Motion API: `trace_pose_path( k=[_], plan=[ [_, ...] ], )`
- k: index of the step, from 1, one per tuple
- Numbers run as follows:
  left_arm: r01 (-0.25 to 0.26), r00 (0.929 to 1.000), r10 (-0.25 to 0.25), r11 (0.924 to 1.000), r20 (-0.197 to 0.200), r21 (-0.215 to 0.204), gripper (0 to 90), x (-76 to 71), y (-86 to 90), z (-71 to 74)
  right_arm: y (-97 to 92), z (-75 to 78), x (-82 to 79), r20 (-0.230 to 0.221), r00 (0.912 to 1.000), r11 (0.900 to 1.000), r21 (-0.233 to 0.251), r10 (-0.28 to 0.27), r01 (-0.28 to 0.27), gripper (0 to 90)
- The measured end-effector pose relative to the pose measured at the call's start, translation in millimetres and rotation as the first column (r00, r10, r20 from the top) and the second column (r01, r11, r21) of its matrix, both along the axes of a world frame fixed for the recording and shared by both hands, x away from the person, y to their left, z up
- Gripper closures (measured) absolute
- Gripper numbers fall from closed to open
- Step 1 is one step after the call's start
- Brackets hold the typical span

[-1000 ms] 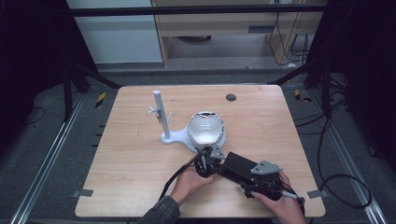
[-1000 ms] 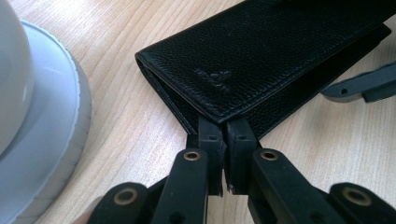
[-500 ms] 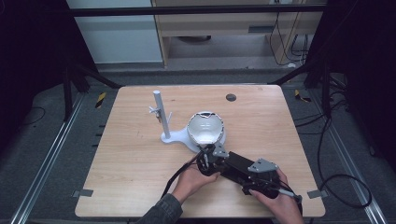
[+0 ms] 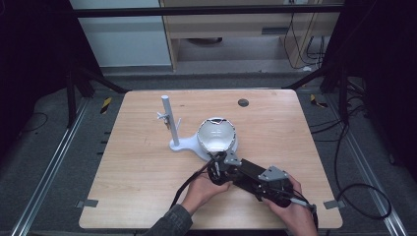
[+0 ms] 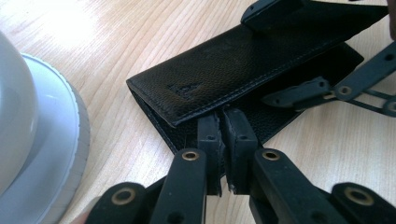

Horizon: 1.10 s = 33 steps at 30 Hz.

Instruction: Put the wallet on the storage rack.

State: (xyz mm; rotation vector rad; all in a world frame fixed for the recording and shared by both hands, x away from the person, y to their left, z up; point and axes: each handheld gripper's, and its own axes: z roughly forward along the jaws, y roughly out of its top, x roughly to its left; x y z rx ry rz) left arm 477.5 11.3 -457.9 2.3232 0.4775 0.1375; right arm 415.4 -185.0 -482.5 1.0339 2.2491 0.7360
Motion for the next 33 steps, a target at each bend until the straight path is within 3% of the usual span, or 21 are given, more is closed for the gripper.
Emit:
trace_pose_path(
  k=[5, 6, 9, 10, 14, 25, 33],
  plan=[
    [-0.004, 1.0000, 0.004, 1.0000, -0.006, 0.003, 82.6, -1.0, -0.2, 0.9, 0.9, 0.8, -0.3, 0.025, 0.9997, 0.9993, -0.037, -0.008, 0.009, 45.8],
    [-0.007, 0.9999, 0.007, 0.9999, -0.008, 0.008, 76.4, -1.6, -0.3, 0.6, 1.2, 1.2, -0.5, 0.040, 0.9992, 0.9980, -0.063, -0.009, 0.011, 53.6],
    [-0.036, 0.9993, 0.036, 0.9989, 0.011, 0.030, 63.1, -3.5, 1.1, 0.7, 1.7, 1.2, -0.8, 0.052, 0.9987, 0.9962, -0.087, -0.001, 0.005, 58.7],
    [-0.058, 0.9983, 0.058, 0.9979, 0.010, 0.029, 58.7, -3.4, 3.6, 0.2, 2.9, 2.0, -2.0, 0.078, 0.9969, 0.9924, -0.123, 0.011, -0.001, 66.0],
    [-0.078, 0.9966, 0.077, 0.9960, 0.029, 0.044, 47.4, -4.2, 9.9, -1.3, 3.1, 4.8, -3.1, 0.127, 0.9917, 0.9893, -0.146, 0.024, -0.005, 76.7],
    [-0.099, 0.9950, 0.099, 0.9950, 0.007, 0.013, 25.3, -1.2, 17.5, -5.3, -0.5, 7.3, -1.6, 0.152, 0.9875, 0.9895, -0.143, 0.040, -0.018, 81.1],
    [-0.087, 0.9960, 0.087, 0.9961, -0.022, 0.014, 17.1, -0.2, 17.7, -8.2, -2.7, 8.7, -1.5, 0.163, 0.9857, 0.9905, -0.136, 0.043, -0.020, 82.0]
  ],
)
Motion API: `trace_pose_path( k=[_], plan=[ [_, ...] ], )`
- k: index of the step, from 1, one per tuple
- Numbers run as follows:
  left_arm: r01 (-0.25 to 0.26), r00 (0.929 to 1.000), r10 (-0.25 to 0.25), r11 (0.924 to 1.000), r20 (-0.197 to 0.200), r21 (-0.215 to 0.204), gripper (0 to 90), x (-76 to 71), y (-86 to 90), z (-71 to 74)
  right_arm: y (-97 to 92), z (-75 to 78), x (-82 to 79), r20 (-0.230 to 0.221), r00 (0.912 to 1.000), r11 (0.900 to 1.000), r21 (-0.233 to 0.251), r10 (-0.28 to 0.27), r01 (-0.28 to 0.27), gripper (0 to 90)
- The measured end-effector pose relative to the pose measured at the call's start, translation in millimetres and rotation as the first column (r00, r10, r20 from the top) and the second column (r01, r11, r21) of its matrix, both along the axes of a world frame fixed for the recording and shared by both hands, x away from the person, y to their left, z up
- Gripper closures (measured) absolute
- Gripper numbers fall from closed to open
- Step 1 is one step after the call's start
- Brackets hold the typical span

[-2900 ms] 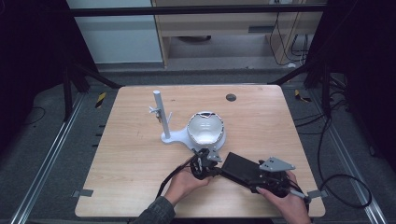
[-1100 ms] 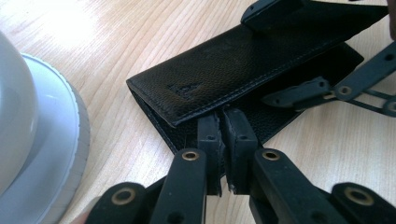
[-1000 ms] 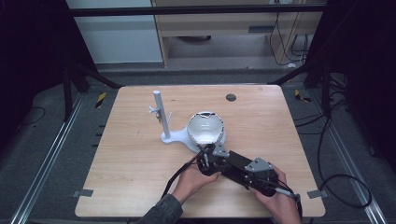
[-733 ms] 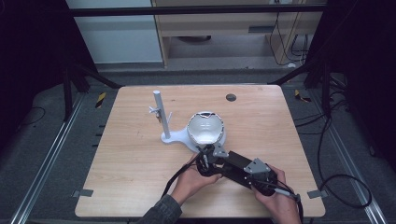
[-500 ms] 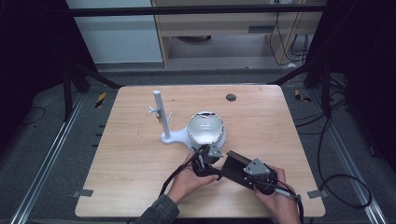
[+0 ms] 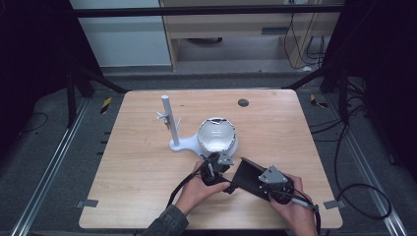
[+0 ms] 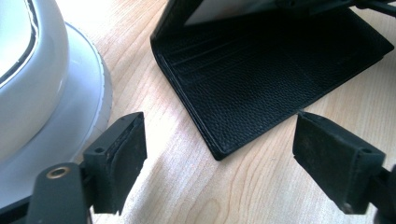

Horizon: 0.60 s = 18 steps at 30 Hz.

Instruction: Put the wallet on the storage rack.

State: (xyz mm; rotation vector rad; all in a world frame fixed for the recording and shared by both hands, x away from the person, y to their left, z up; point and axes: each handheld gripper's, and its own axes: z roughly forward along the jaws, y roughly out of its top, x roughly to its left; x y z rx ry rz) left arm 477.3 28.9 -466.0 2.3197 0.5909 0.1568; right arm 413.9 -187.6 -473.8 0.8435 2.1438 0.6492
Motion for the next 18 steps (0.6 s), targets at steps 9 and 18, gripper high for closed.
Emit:
trace_pose_path(
  k=[9, 18],
  plan=[
    [-0.008, 1.0000, 0.008, 0.9999, 0.000, -0.009, 15.4, 1.3, 4.3, 0.8, -3.4, 3.0, 0.2, 0.021, 0.9998, 0.9999, 0.011, 0.007, -0.007, 83.3],
    [0.019, 0.9989, -0.017, 0.9984, 0.043, -0.054, 14.2, 0.0, 9.5, 12.0, -10.4, 13.4, -2.1, 0.056, 0.9984, 0.9958, 0.091, 0.005, -0.010, 83.8]
  ],
)
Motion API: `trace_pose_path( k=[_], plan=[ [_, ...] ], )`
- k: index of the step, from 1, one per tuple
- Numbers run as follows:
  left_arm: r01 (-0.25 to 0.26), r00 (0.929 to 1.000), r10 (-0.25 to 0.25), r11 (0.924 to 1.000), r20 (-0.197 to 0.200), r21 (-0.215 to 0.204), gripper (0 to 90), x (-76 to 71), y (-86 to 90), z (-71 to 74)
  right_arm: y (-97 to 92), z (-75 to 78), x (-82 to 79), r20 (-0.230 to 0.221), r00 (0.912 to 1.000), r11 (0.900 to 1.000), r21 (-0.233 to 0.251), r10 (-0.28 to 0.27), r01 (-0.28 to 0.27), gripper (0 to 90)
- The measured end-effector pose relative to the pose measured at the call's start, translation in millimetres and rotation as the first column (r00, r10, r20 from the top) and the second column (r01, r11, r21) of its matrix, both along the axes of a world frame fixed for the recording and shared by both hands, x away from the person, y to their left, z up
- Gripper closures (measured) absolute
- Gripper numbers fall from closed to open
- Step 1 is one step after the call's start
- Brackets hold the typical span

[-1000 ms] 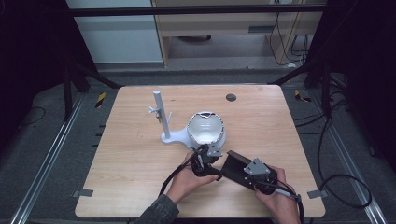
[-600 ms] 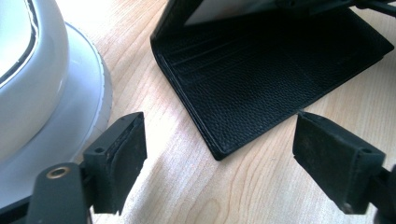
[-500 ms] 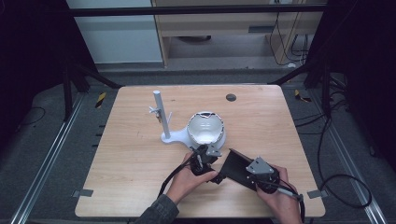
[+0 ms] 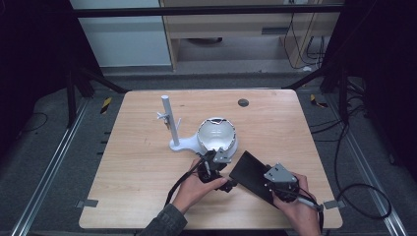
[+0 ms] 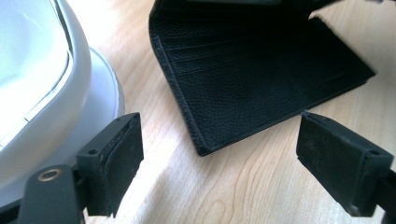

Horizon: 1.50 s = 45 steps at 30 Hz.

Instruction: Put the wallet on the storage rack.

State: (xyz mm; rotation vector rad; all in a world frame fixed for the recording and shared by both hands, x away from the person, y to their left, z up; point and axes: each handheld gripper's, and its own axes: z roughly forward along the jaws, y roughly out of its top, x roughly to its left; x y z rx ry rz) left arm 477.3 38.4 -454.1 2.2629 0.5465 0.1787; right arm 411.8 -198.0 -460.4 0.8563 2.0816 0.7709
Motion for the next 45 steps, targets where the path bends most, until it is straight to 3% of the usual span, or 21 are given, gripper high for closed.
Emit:
trace_pose_path(
  k=[1, 6, 8, 16, 19, 22, 25, 26, 27, 28, 29, 31, 34, 35, 37, 38, 41, 45],
  plan=[
    [0.013, 0.9999, -0.013, 0.9999, 0.010, 0.006, 13.0, -0.1, 1.1, 2.0, -2.0, 2.8, -0.4, 0.015, 0.9999, 0.9995, 0.030, 0.009, -0.009, 83.8],
    [0.008, 1.0000, -0.008, 0.9999, 0.005, 0.013, 12.3, 2.7, 5.0, 4.2, -3.8, 8.0, -3.5, 0.045, 0.9986, 0.9971, 0.070, 0.027, -0.030, 83.8],
    [0.011, 0.9999, -0.011, 0.9998, -0.001, 0.017, 12.3, 4.5, 6.7, 4.8, -4.3, 10.2, -5.4, 0.063, 0.9970, 0.9929, 0.107, 0.044, -0.051, 83.8],
    [0.052, 0.9981, -0.052, 0.9986, -0.034, 0.005, 13.7, 8.0, 1.5, 12.2, -0.5, 15.8, -9.3, 0.116, 0.9891, 0.9806, 0.163, 0.090, -0.108, 83.8],
    [0.043, 0.9970, -0.045, 0.9988, -0.064, -0.023, 16.6, 13.2, -1.6, 17.6, 0.4, 18.3, -10.6, 0.131, 0.9860, 0.9713, 0.200, 0.103, -0.128, 83.8],
    [0.046, 0.9965, -0.046, 0.9989, -0.070, -0.006, 18.1, 15.7, -3.1, 19.5, -0.7, 20.1, -11.6, 0.146, 0.9834, 0.9665, 0.216, 0.108, -0.138, 83.8],
    [0.068, 0.9907, -0.069, 0.9976, -0.117, -0.009, 21.7, 18.0, -5.4, 20.3, -2.7, 22.3, -12.1, 0.162, 0.9807, 0.9588, 0.243, 0.110, -0.148, 83.8],
    [0.075, 0.9856, -0.078, 0.9969, -0.150, -0.023, 26.6, 20.1, -4.9, 21.5, -3.0, 22.7, -12.1, 0.167, 0.9796, 0.9575, 0.245, 0.113, -0.152, 83.8],
    [0.075, 0.9856, -0.078, 0.9969, -0.150, -0.023, 34.7, 20.1, -4.9, 21.5, -3.0, 22.7, -12.1, 0.167, 0.9796, 0.9575, 0.245, 0.113, -0.152, 83.8],
    [0.064, 0.9869, -0.066, 0.9978, -0.147, -0.019, 34.7, 20.7, -4.1, 23.4, -3.4, 22.8, -12.1, 0.167, 0.9791, 0.9565, 0.247, 0.116, -0.156, 83.8],
    [0.056, 0.9870, -0.058, 0.9983, -0.150, -0.020, 42.0, 21.2, -3.3, 25.3, -3.7, 22.4, -12.1, 0.167, 0.9785, 0.9552, 0.249, 0.121, -0.161, 83.8],
    [0.038, 0.9836, -0.049, 0.9971, -0.174, -0.065, 56.7, 20.2, 0.5, 33.8, -5.0, 19.7, -11.4, 0.148, 0.9775, 0.9503, 0.251, 0.150, -0.184, 83.4],
    [0.037, 0.9835, -0.052, 0.9952, -0.173, -0.090, 70.5, 16.9, 2.8, 43.3, -6.1, 17.2, -11.2, 0.133, 0.9783, 0.9514, 0.244, 0.159, -0.188, 83.3],
    [0.033, 0.9865, -0.047, 0.9954, -0.157, -0.090, 70.5, 14.7, 3.8, 50.3, -6.8, 15.8, -10.9, 0.128, 0.9779, 0.9513, 0.241, 0.165, -0.192, 83.2],
    [0.016, 0.9930, -0.025, 0.9968, -0.116, -0.078, 79.1, 11.6, 4.8, 64.5, -9.4, 15.4, -12.5, 0.124, 0.9786, 0.9453, 0.264, 0.164, -0.192, 80.9],
    [0.016, 0.9930, -0.025, 0.9968, -0.116, -0.078, 79.7, 11.6, 4.8, 64.5, -9.4, 15.4, -12.5, 0.124, 0.9786, 0.9453, 0.264, 0.164, -0.192, 80.9],
    [0.013, 0.9965, -0.017, 0.9988, -0.082, -0.047, 80.2, 10.6, 3.3, 78.0, -10.6, 15.9, -13.6, 0.121, 0.9776, 0.9419, 0.270, 0.173, -0.200, 75.8],
    [0.015, 0.9989, -0.013, 0.9995, -0.044, 0.029, 80.4, 11.5, -0.6, 92.6, -10.0, 11.5, -11.3, 0.085, 0.9811, 0.9440, 0.269, 0.174, -0.190, 66.5]
  ],
)
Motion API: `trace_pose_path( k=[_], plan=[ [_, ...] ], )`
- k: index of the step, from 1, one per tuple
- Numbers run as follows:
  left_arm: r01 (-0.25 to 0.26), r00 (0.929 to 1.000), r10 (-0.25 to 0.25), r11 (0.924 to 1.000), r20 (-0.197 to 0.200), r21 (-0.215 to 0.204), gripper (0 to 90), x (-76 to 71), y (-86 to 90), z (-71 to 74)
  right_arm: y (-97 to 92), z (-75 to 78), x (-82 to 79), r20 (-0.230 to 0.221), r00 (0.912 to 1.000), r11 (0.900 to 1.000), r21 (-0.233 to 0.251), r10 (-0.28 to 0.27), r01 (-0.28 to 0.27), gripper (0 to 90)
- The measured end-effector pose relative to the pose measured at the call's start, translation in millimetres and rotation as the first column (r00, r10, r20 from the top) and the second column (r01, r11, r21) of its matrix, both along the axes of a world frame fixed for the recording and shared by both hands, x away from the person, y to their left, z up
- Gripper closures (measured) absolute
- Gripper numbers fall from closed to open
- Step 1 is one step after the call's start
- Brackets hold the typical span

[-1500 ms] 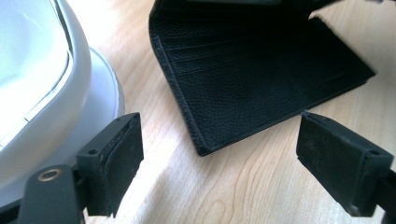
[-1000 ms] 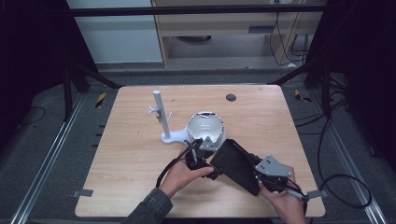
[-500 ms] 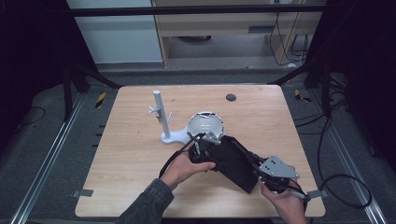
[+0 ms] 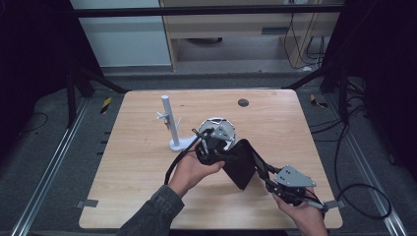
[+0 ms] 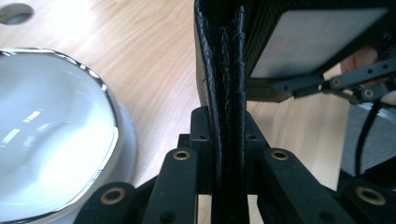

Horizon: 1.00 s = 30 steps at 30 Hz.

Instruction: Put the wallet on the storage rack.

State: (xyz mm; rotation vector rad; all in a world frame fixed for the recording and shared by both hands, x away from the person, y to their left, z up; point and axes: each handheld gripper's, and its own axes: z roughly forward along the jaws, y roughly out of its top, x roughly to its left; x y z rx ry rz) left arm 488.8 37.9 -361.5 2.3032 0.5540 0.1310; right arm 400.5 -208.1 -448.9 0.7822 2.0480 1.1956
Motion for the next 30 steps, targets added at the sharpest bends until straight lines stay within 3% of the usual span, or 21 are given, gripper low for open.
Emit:
trace_pose_path(
  k=[3, 4, 5, 6, 7, 12, 17, 19, 20, 22, 24, 26, 28, 30],
  plan=[
    [-0.008, 0.9998, 0.008, 0.9999, 0.016, 0.015, 80.5, 1.1, -0.1, 7.9, 0.9, -2.8, 2.0, -0.028, 0.9996, 1.0000, -0.004, -0.002, 0.002, 57.0],
    [-0.016, 0.9995, 0.016, 0.9997, 0.027, 0.016, 80.5, 0.9, 0.0, 12.8, 1.6, -4.2, 3.2, -0.053, 0.9986, 1.0000, -0.004, -0.004, 0.004, 48.0],
    [-0.016, 0.9995, 0.016, 0.9997, 0.027, 0.016, 80.5, 0.9, 0.0, 12.8, 1.6, -4.2, 3.2, -0.053, 0.9986, 1.0000, -0.004, -0.004, 0.004, 48.0],
    [-0.015, 0.9994, 0.015, 0.9998, 0.033, 0.016, 80.5, 0.8, 0.7, 17.5, 2.2, -5.8, 3.6, -0.078, 0.9969, 1.0000, -0.001, -0.007, 0.007, 38.9],
    [-0.017, 0.9992, 0.016, 0.9997, 0.037, 0.018, 80.5, 0.6, 0.9, 19.2, 2.2, -5.8, 3.6, -0.078, 0.9969, 1.0000, -0.001, -0.007, 0.007, 38.9],
    [-0.022, 0.9976, 0.020, 0.9994, 0.065, 0.026, 80.5, -1.4, 3.7, 37.5, 1.0, -15.5, 3.2, -0.130, 0.9914, 0.9999, -0.010, -0.010, 0.009, 20.5],
    [-0.021, 0.9964, 0.019, 0.9994, 0.082, 0.029, 80.5, -3.6, 7.6, 49.8, -0.2, -22.8, 6.0, -0.169, 0.9853, 0.9993, -0.029, -0.027, 0.022, 18.3],
    [-0.029, 0.9955, 0.027, 0.9993, 0.091, 0.024, 80.5, -4.6, 11.7, 55.4, -2.2, -25.7, 9.1, -0.182, 0.9821, 0.9987, -0.031, -0.047, 0.042, 17.5],
    [-0.037, 0.9954, 0.036, 0.9992, 0.089, 0.017, 80.4, -4.2, 17.4, 60.0, -5.3, -28.2, 12.4, -0.207, 0.9754, 0.9972, -0.022, -0.074, 0.071, 15.9],
    [-0.042, 0.9955, 0.041, 0.9991, 0.085, 0.006, 80.4, -3.8, 20.3, 62.1, -7.3, -29.5, 14.2, -0.211, 0.9735, 0.9961, -0.020, -0.088, 0.086, 15.2],
    [-0.057, 0.9946, 0.058, 0.9983, 0.086, -0.007, 80.4, -3.3, 27.3, 70.1, -14.6, -34.0, 19.6, -0.235, 0.9597, 0.9880, -0.018, -0.154, 0.154, 12.3],
    [-0.062, 0.9938, 0.062, 0.9980, 0.092, -0.006, 80.5, -3.5, 29.2, 73.7, -16.0, -34.7, 20.6, -0.241, 0.9564, 0.9862, -0.019, -0.164, 0.165, 11.5],
    [-0.067, 0.9924, 0.066, 0.9978, 0.104, 0.005, 80.4, -3.7, 31.6, 79.1, -20.9, -37.5, 24.5, -0.266, 0.9393, 0.9759, -0.027, -0.216, 0.217, 10.7],
    [-0.080, 0.9901, 0.079, 0.9968, 0.116, 0.000, 80.4, -4.3, 34.0, 85.4, -22.5, -38.4, 25.8, -0.267, 0.9367, 0.9735, -0.033, -0.227, 0.226, 10.7]
  ],
)
